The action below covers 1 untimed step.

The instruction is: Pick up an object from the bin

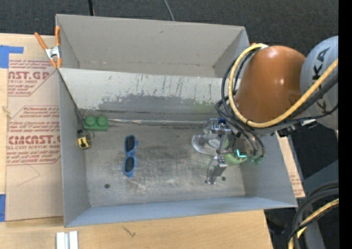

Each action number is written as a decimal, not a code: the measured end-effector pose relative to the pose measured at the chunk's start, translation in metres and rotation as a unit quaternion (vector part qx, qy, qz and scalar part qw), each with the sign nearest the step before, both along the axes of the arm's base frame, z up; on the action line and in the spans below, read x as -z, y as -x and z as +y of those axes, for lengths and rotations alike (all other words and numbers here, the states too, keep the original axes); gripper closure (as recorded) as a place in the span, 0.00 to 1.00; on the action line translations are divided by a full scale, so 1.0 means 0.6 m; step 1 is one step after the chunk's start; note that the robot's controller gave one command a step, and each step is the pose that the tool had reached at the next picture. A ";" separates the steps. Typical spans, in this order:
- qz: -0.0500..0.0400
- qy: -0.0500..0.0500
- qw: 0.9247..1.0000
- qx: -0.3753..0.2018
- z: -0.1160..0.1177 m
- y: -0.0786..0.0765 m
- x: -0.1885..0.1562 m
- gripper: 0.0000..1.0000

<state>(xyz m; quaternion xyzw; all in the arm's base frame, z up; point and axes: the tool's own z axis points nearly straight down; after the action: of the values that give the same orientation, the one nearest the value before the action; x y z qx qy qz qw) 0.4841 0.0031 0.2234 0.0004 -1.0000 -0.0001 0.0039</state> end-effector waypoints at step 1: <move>-0.003 -0.001 0.996 -0.089 0.077 -0.110 0.163 0.00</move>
Offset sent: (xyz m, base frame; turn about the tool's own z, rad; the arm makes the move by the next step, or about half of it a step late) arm 0.0666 0.0444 -0.0940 -0.1760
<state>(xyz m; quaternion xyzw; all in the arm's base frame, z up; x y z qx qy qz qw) 0.5502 0.0494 0.1255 0.0896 -0.9960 -0.0007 0.0013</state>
